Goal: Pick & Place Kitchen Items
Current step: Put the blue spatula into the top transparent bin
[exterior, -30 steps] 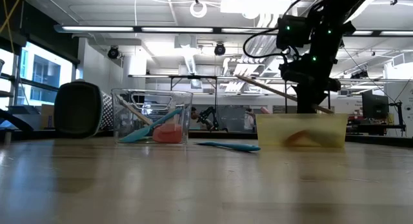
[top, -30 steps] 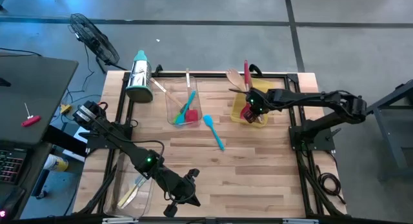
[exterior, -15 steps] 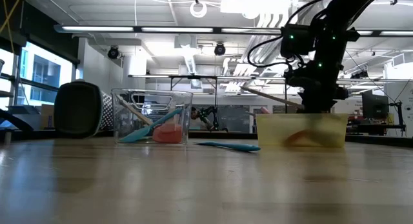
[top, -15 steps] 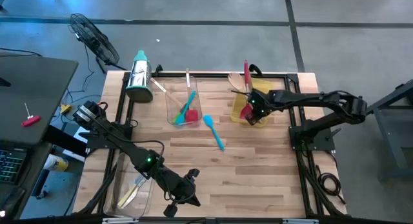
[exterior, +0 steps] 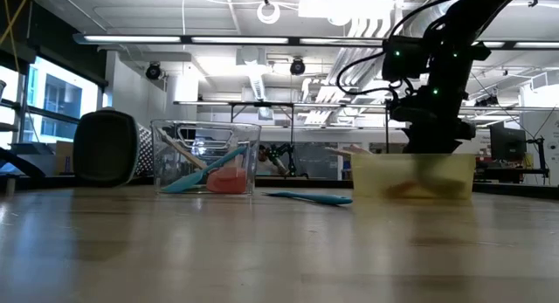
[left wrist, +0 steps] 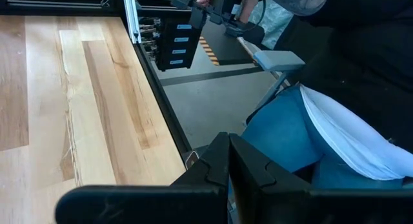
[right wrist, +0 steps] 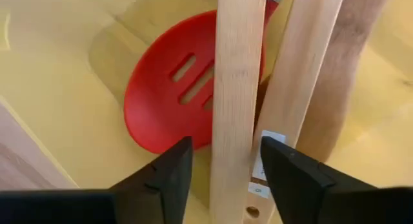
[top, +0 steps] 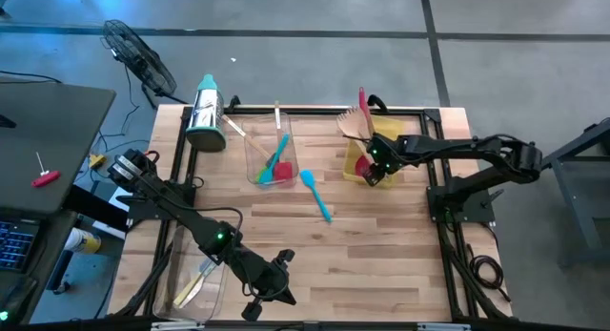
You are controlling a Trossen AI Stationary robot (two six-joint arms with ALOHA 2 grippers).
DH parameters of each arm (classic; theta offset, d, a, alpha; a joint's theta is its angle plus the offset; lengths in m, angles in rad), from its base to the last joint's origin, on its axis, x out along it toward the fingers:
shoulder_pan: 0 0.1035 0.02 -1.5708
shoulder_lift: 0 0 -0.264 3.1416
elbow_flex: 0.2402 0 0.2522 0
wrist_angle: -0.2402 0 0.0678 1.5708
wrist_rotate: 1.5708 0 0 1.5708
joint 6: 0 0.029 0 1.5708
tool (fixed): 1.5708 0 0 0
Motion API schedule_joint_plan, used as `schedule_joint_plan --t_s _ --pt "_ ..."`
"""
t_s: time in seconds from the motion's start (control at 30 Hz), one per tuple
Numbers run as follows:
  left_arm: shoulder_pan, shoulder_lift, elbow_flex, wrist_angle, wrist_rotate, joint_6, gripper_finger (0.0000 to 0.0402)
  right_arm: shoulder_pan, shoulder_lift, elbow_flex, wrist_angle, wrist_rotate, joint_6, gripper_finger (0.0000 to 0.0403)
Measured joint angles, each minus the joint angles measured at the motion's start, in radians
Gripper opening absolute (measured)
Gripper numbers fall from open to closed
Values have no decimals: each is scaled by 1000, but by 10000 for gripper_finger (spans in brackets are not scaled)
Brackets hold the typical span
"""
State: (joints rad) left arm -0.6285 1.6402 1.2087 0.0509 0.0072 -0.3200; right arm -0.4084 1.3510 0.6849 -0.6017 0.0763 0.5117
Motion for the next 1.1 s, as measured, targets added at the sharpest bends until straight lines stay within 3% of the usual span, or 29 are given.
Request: schedule_joint_plan --t_s 0.23,0.57,0.9,1.1 --pt "0 0 0 0 0 0 1 0 1 26 55 2 -34 205" --pt "0 0 0 0 0 0 1 0 -76 117 -115 -11 19 187" --pt "0 0 0 0 0 0 1 2 -266 118 -63 -356 40 175" --pt "0 0 0 0 0 0 1 103 -347 118 96 -565 -32 175"
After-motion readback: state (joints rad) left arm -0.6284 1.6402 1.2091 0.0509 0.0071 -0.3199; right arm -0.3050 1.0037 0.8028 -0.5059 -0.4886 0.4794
